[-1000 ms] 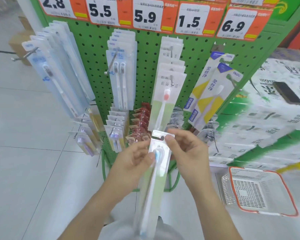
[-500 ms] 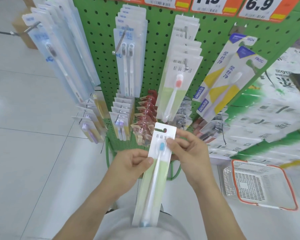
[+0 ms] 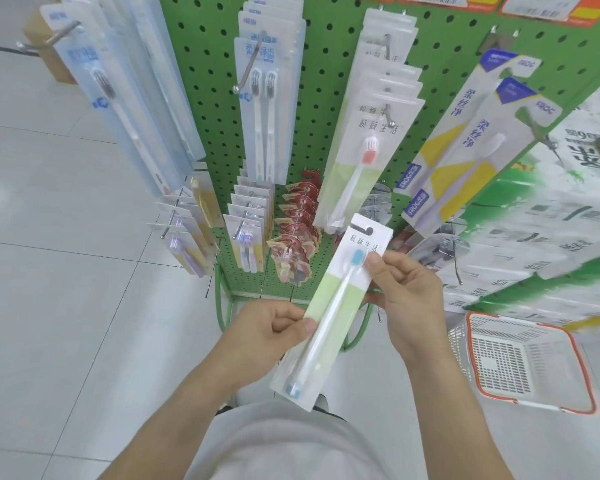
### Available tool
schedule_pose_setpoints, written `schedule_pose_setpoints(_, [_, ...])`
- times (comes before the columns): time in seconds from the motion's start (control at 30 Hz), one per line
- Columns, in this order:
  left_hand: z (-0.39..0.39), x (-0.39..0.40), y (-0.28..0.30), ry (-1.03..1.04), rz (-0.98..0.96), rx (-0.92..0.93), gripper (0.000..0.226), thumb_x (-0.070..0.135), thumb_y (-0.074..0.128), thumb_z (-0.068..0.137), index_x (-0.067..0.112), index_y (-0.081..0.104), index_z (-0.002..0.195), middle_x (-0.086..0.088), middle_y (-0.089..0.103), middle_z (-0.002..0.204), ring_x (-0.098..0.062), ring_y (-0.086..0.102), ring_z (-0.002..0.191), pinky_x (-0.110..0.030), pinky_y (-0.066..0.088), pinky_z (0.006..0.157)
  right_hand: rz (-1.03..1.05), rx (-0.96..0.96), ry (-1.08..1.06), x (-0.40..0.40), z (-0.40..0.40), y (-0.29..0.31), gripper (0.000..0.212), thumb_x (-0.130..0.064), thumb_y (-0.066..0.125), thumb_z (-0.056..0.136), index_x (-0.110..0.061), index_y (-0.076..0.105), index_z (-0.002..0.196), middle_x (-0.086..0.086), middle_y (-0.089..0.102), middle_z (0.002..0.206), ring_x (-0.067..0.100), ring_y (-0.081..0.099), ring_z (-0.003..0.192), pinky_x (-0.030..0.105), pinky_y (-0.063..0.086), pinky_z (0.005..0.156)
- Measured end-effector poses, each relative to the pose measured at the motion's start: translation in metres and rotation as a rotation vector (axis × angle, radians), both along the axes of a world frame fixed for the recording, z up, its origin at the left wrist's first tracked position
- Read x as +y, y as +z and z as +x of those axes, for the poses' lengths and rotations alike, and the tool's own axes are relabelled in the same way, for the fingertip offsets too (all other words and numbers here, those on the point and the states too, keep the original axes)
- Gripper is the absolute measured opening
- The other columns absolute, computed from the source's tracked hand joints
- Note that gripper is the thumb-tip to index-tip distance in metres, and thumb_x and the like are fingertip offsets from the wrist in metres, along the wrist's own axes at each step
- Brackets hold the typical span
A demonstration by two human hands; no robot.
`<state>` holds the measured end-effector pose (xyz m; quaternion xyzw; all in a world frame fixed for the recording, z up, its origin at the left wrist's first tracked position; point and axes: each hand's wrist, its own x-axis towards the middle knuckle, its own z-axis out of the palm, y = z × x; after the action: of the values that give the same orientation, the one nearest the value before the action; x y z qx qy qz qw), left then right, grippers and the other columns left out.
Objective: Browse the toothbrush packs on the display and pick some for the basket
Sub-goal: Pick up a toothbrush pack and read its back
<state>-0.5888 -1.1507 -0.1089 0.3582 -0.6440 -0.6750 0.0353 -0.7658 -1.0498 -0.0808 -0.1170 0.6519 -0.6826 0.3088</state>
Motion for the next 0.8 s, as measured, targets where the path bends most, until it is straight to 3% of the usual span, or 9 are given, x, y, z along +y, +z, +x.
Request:
schedule_pose_setpoints(0.17, [0.001, -0.004, 0.001, 0.021, -0.016, -0.019, 0.013, 0.024, 0.070, 0.094, 0.016, 0.077, 0.101, 0.005, 0.079, 0.090, -0.014, 0.074, 0.091, -0.018, 0.048, 0.076, 0.034, -0.043, 0.070, 0.001, -0.003, -0.002, 0.008, -0.003, 0.061, 0.097, -0.004, 0.069, 0.097, 0.007, 0.079, 0.083, 0.016, 0.073, 0.067, 0.025, 0.057, 0.055])
schedule_pose_setpoints(0.27, [0.002, -0.007, 0.002, 0.029, -0.016, -0.017, 0.013, 0.024, 0.067, 0.096, 0.017, 0.077, 0.102, 0.004, 0.079, 0.091, -0.017, 0.074, 0.093, -0.024, 0.052, 0.085, 0.044, -0.022, 0.058, 0.002, -0.006, -0.003, 0.008, 0.000, 0.060, 0.098, -0.003, 0.067, 0.097, 0.000, 0.077, 0.075, 0.010, 0.072, 0.064, 0.021, 0.056, 0.055])
schedule_pose_setpoints(0.37, [0.004, -0.011, 0.005, -0.001, -0.029, -0.027, 0.014, 0.020, 0.064, 0.098, 0.016, 0.076, 0.103, 0.004, 0.079, 0.092, -0.013, 0.074, 0.089, -0.018, 0.053, 0.079, 0.044, -0.004, -0.021, 0.003, -0.010, -0.007, 0.007, -0.003, 0.060, 0.099, -0.006, 0.066, 0.097, -0.007, 0.073, 0.066, 0.005, 0.069, 0.063, 0.019, 0.055, 0.056])
schedule_pose_setpoints(0.5, [0.007, -0.013, 0.006, -0.019, 0.002, -0.049, 0.014, 0.015, 0.063, 0.099, 0.008, 0.075, 0.101, -0.004, 0.079, 0.086, -0.010, 0.071, 0.070, -0.022, 0.055, 0.057, 0.041, -0.010, -0.073, 0.007, -0.017, -0.012, 0.005, -0.008, 0.063, 0.098, -0.007, 0.066, 0.101, -0.005, 0.074, 0.070, 0.010, 0.069, 0.070, 0.021, 0.057, 0.060])
schedule_pose_setpoints(0.6, [0.006, -0.013, 0.004, -0.002, -0.001, -0.048, 0.014, 0.013, 0.062, 0.099, 0.008, 0.075, 0.100, -0.008, 0.078, 0.084, -0.015, 0.071, 0.066, -0.026, 0.056, 0.055, 0.044, -0.005, -0.070, 0.008, -0.018, -0.016, 0.010, -0.009, 0.064, 0.098, -0.005, 0.068, 0.105, 0.001, 0.077, 0.080, 0.014, 0.071, 0.076, 0.024, 0.058, 0.062])
schedule_pose_setpoints(0.8, [0.005, -0.012, -0.001, 0.166, -0.151, -0.081, 0.002, 0.019, 0.074, 0.091, 0.020, 0.075, 0.091, 0.004, 0.077, 0.078, -0.012, 0.068, 0.066, -0.024, 0.056, 0.058, 0.032, -0.015, -0.074, 0.012, -0.015, -0.018, 0.005, -0.006, 0.062, 0.098, -0.007, 0.066, 0.101, -0.002, 0.077, 0.076, 0.009, 0.072, 0.071, 0.023, 0.059, 0.060])
